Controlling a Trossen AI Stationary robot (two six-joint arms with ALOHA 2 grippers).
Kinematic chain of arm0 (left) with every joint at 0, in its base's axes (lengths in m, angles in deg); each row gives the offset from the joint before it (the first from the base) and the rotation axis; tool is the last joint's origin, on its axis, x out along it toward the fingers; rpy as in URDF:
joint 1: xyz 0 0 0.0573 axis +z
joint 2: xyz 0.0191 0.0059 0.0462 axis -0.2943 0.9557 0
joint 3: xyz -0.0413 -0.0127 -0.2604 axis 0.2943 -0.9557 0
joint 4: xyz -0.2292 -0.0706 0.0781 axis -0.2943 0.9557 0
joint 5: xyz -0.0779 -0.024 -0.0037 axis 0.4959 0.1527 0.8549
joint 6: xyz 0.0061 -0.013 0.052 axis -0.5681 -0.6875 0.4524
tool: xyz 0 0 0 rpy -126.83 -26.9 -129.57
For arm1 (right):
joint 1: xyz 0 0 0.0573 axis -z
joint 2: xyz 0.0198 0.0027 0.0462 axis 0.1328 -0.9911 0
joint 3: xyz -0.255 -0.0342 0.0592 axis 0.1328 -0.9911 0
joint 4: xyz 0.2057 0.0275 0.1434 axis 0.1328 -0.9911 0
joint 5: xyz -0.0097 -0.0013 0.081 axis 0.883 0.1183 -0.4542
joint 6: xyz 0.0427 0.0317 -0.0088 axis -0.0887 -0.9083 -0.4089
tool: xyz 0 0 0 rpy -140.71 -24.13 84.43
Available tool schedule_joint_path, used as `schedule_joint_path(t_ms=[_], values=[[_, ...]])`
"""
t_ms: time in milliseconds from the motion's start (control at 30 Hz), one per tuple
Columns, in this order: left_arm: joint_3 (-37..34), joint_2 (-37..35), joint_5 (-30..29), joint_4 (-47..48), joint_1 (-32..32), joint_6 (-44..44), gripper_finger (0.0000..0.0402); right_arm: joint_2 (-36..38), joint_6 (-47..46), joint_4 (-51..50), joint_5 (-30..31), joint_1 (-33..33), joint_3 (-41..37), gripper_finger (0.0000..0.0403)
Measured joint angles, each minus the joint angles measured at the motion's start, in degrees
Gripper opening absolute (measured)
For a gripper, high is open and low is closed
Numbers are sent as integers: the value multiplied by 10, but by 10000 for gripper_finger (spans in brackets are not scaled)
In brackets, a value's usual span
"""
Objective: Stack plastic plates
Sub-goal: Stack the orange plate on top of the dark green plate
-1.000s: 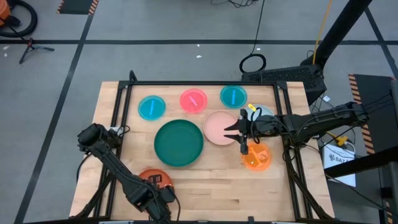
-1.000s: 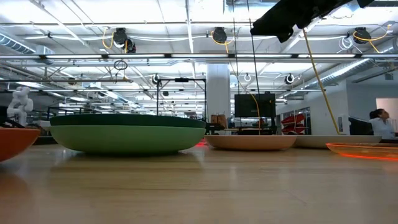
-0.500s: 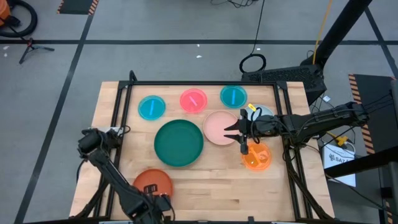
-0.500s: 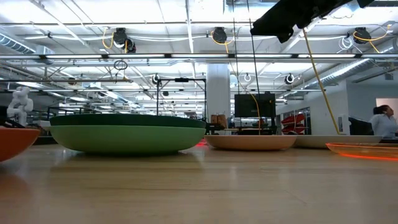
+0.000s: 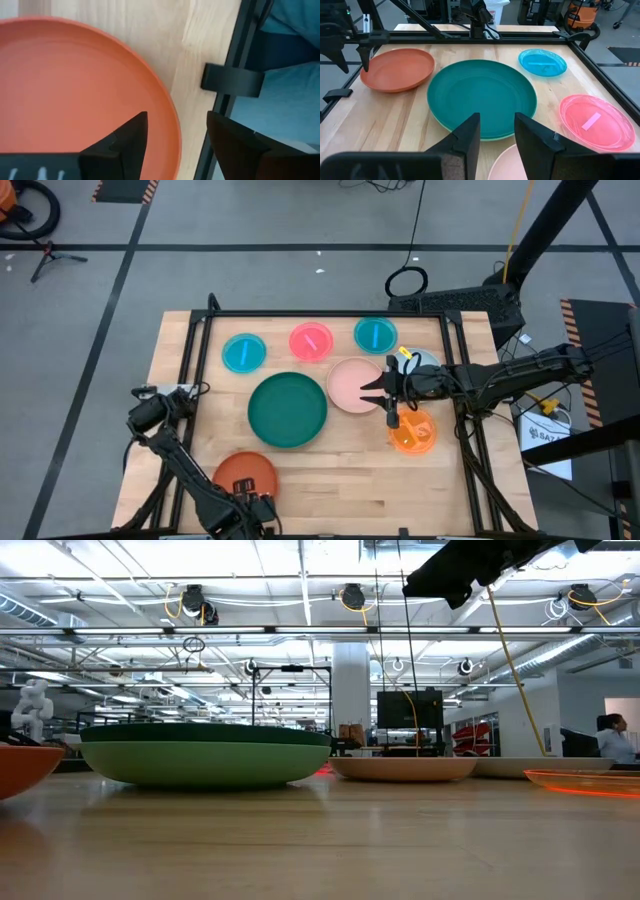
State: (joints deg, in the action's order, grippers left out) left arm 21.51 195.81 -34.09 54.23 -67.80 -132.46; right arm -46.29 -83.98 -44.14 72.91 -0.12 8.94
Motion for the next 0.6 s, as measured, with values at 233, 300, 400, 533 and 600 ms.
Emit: schedule_joint_path(t_ms=[233,300,400,533,600], values=[[-24,0,-3,-13,-2,-8,209,0,2,0,0,0,0,114],[-24,0,-3,-16,-4,-8,209,0,2,0,0,0,0,114],[-24,3,-4,-16,-5,-7,209,0,2,0,0,0,0,114],[-24,23,-5,-23,-8,-5,209,0,2,0,1,0,0,114],[-25,29,-6,-33,-9,-1,209,0,2,0,1,0,0,114]])
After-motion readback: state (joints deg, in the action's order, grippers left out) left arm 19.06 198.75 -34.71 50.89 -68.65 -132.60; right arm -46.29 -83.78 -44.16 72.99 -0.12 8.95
